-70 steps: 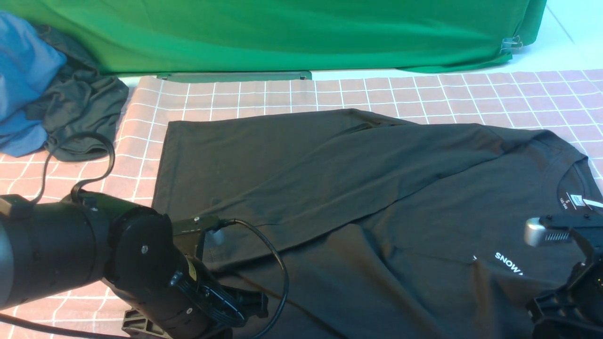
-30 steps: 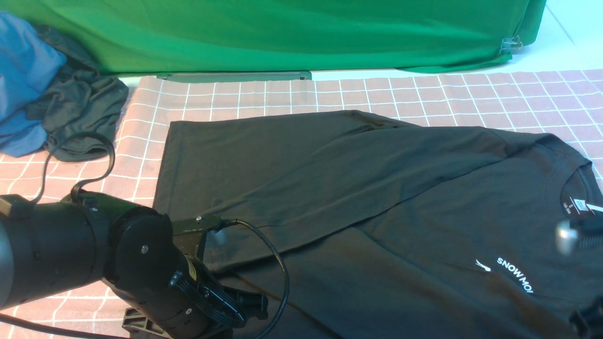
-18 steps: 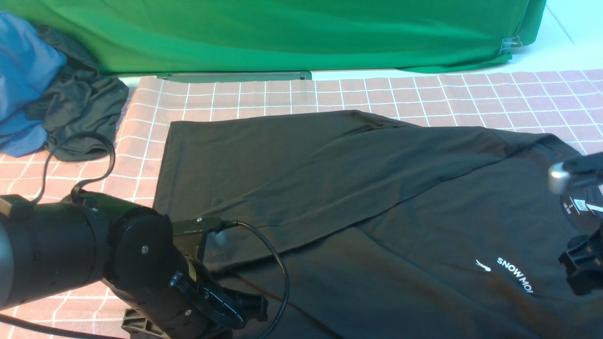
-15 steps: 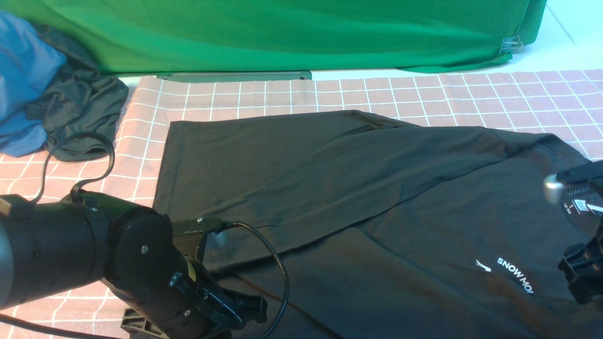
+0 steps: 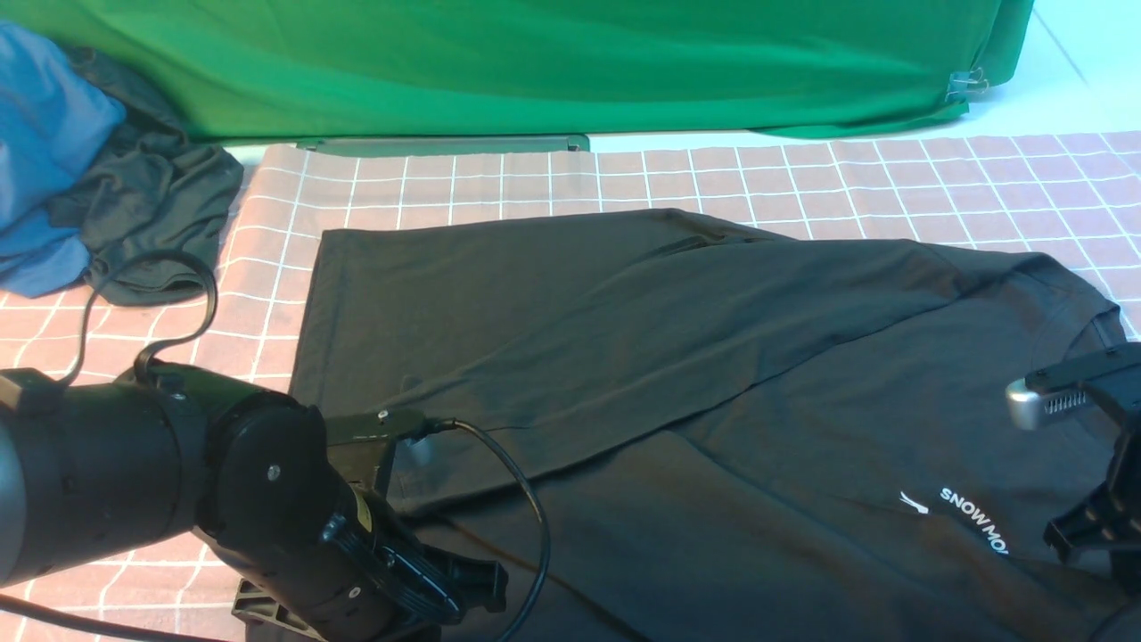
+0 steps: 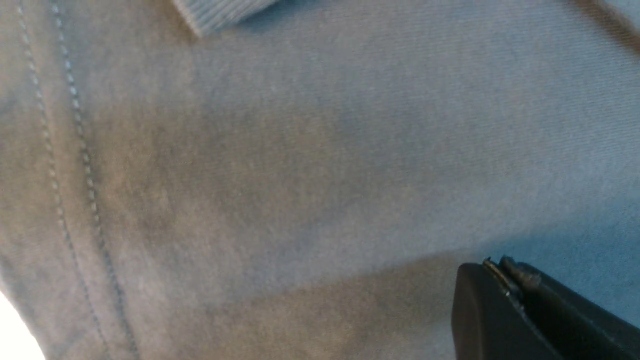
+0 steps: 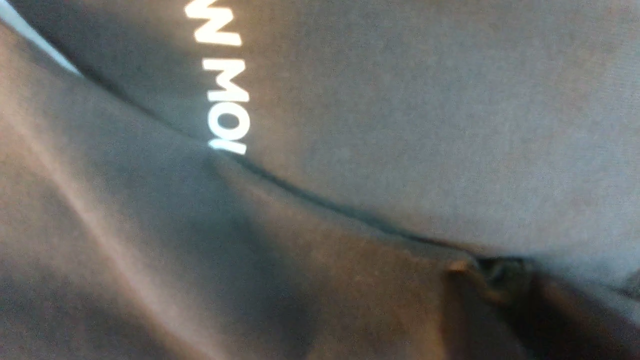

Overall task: Fold a long-sleeved shirt over a pink coffee tablecloth.
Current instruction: 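Grasp the near edge of the shirt at its hem and shoulder corners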

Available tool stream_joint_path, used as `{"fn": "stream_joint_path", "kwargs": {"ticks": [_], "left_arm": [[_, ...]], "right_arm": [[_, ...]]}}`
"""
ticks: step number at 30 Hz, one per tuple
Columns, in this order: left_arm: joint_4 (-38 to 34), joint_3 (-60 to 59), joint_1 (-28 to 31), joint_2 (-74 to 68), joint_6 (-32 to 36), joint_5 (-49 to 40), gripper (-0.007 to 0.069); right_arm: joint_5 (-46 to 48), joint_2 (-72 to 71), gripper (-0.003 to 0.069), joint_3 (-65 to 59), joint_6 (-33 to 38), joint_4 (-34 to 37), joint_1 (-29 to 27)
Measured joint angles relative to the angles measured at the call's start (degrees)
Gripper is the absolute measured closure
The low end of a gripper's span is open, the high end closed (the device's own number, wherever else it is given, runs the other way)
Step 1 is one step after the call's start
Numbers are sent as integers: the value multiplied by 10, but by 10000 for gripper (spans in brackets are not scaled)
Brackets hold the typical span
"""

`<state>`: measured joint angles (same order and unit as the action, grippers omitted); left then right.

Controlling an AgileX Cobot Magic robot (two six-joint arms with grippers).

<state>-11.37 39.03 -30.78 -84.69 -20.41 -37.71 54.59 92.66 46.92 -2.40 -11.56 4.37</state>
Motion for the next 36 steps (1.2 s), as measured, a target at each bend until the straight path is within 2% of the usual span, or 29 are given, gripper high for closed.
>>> {"fn": "stream_joint_path", "kwargs": {"ticks": [4,13,17,21,24,26,28,30,32,34,36], "left_arm": [[0,0,0,0,3,1,611],[0,0,0,0,13,1,611],[0,0,0,0,15,0,611],[0,0,0,0,15,-1,611],[0,0,0,0,16,3,611],[0,0,0,0,18,6,611],[0,0,0,0,19,11,611],[0,0,0,0,19,15,611],[0,0,0,0,23,19,611],[0,0,0,0,24,21,611],[0,0,0,0,24,22,611]], "right_arm": [[20,0,617,0,4,0,0],[62,-21,622,-5,7,-3,-1],[76,-39,622,-8,10,-3,-24],[66,-50,622,-10,10,-2,-78],[55,-50,612,-10,10,6,-92],[48,-50,577,-10,12,13,-92],[31,-52,438,-10,24,40,-92],[23,-54,353,-10,37,49,-92],[-6,-54,190,-10,56,61,-92],[-24,-54,141,-10,59,63,-92],[-35,-52,129,-10,61,63,-92]]}}
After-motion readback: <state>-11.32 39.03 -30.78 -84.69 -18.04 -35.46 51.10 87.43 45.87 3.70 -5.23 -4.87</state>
